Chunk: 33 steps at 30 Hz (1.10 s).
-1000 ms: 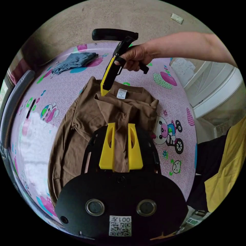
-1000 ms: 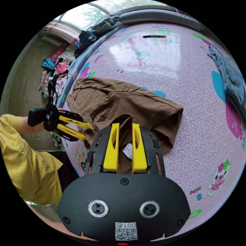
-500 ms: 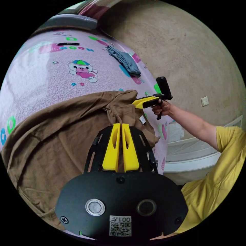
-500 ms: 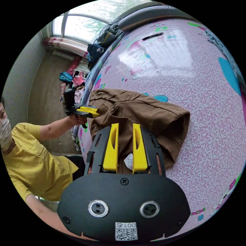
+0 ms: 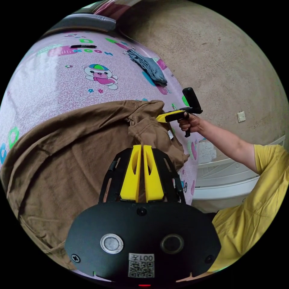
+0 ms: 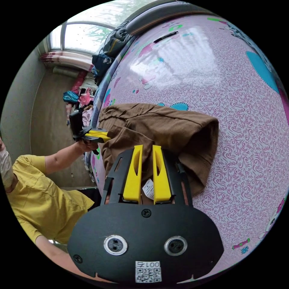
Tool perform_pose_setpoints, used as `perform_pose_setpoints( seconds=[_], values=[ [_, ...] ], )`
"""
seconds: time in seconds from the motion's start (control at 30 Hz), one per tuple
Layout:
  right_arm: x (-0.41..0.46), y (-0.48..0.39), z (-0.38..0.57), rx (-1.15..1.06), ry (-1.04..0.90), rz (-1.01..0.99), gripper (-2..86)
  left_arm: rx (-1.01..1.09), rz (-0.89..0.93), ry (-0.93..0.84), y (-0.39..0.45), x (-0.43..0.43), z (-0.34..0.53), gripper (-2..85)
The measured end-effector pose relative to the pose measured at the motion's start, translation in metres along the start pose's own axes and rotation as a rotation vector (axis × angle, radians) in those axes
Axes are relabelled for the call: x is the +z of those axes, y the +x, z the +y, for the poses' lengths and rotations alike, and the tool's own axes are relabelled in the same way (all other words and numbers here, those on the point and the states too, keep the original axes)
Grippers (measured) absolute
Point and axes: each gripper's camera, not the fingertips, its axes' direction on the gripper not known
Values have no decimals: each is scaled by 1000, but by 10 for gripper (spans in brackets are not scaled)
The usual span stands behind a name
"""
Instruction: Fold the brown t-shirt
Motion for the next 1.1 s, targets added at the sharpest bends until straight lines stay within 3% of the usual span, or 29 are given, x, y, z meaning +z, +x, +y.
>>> perform_pose_setpoints(
  seconds=[0.17, 0.37, 0.43, 0.53, 0.6, 0.77, 0.97, 1.1],
  values=[
    [-10, -19, 9, -99, 77, 43, 14, 10, -5, 31, -2, -9, 9, -15],
    [-18, -22, 9, -28, 152, 174, 43, -54, -67, 74, -14, -11, 17, -1],
    [-24, -22, 17, -24, 183, 96, 106, -67, -61, 119, -16, -19, 22, 20],
    [-32, -35, 44, -78, 175, 42, 109, -70, -58, 181, -21, -41, 34, 35],
    [-27, -58, 75, -164, 71, 37, 97, -51, -79, 200, -20, -61, 48, 30],
    [-5, -85, 138, -230, -115, 82, 86, -73, -237, 131, -17, -138, 137, 10],
    [2, -85, 174, -169, -59, 64, 77, -298, -516, 20, -27, -217, 248, 13],
    [4, -92, 182, -150, -17, 73, 76, -380, -589, 6, -45, -241, 279, 35]
  ],
)
